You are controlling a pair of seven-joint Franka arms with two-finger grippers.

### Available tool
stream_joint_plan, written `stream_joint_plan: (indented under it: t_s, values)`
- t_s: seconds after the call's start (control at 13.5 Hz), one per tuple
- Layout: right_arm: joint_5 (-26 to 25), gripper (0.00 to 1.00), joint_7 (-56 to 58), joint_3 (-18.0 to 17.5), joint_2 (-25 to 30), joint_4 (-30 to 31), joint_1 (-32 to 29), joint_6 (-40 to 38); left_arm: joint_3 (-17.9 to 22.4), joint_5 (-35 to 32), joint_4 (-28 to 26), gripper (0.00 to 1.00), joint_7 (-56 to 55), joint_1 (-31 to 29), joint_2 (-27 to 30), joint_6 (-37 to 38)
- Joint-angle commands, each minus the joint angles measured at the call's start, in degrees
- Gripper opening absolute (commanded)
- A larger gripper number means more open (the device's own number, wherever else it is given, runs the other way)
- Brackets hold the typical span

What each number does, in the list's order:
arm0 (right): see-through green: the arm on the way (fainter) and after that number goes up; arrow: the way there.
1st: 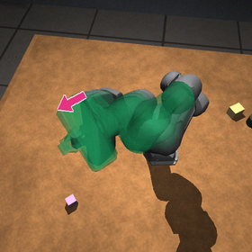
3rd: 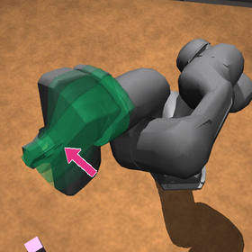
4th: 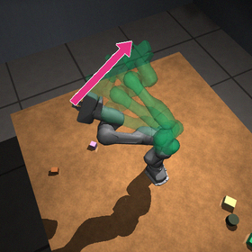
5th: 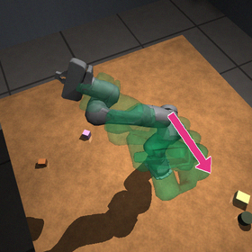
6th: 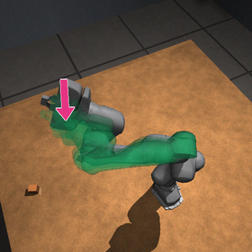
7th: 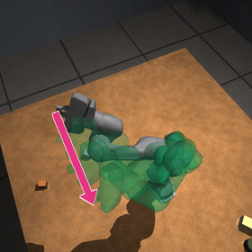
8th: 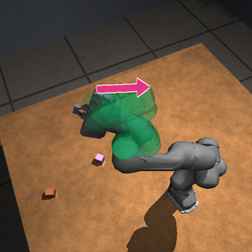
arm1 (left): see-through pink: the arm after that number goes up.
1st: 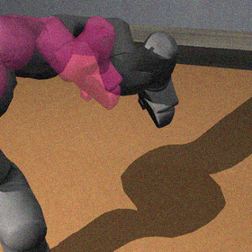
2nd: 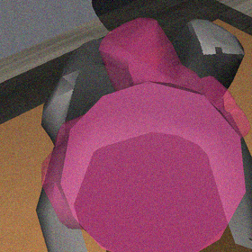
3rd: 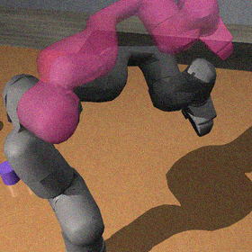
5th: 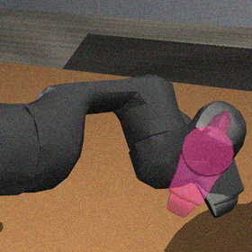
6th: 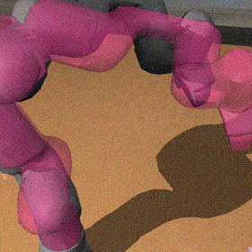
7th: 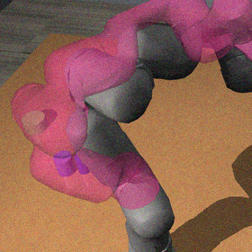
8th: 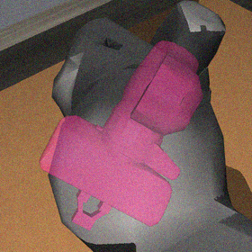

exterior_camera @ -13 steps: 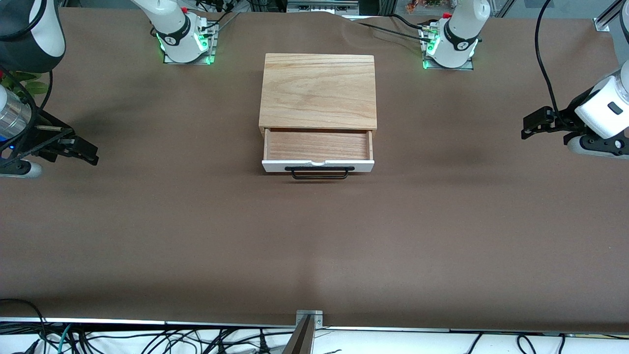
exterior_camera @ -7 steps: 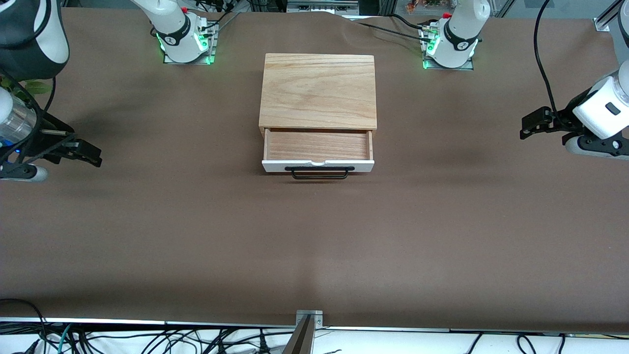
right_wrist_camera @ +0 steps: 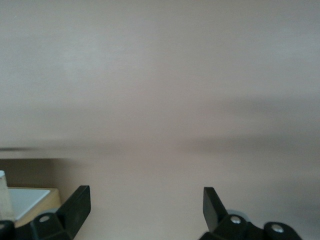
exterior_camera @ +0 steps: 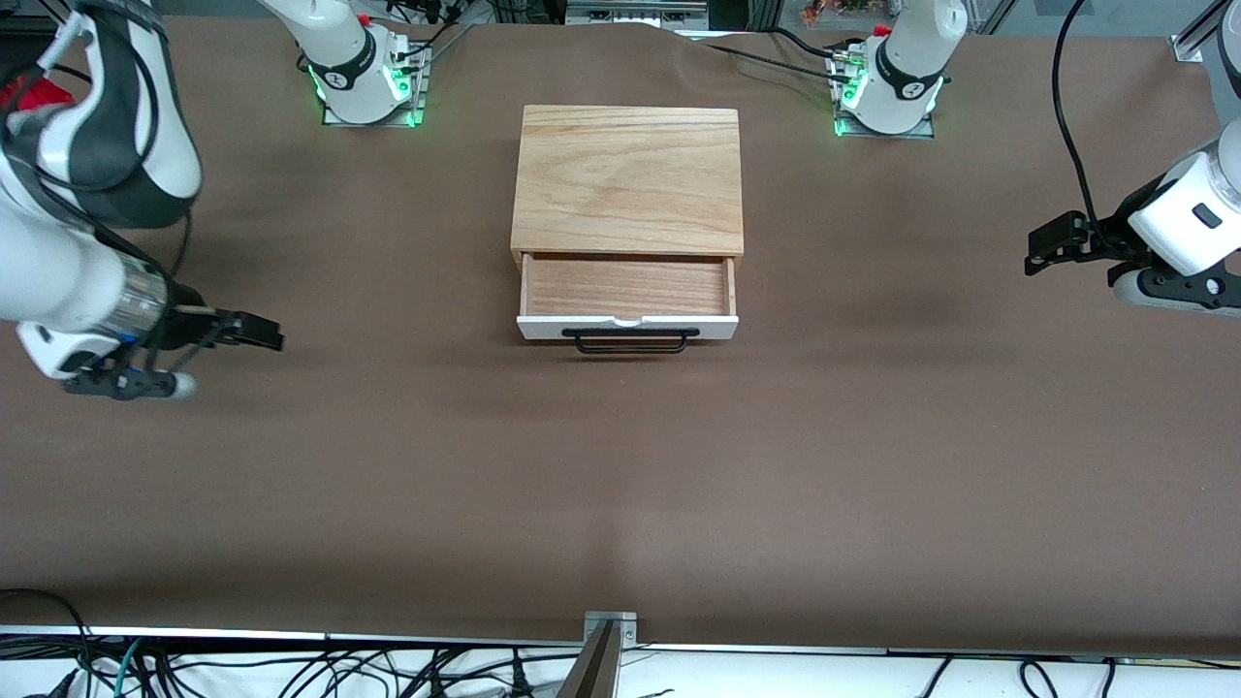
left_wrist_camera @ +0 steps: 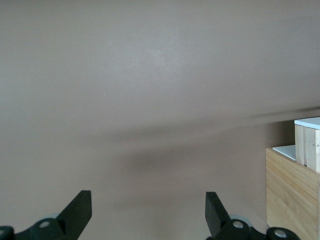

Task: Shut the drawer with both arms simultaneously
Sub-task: 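Move the right gripper and the left gripper toward the drawer front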

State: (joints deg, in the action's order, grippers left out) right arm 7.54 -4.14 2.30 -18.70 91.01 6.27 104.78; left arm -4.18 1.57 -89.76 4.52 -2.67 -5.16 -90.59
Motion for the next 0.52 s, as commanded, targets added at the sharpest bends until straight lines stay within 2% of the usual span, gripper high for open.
stream_joint_plan:
  t_s: [0.0,0.22,0.45]
  values:
    - [2.2,1.0,-1.1,-0.1,-4.0,-1.2,3.4,4.7,-0.3,4.7,0.5,1.0,-0.3,0.4,-1.7,0.1]
    - [2.7,1.0,-1.1,-0.2,-8.4,-1.5,7.7,12.4,-1.1,12.2,1.1,1.0,-1.3,0.7,-5.5,-0.5]
    - [12.5,1.0,-1.1,-1.9,-10.3,-1.5,9.4,16.8,-1.3,20.9,1.1,1.0,-1.9,0.8,-10.6,-3.9]
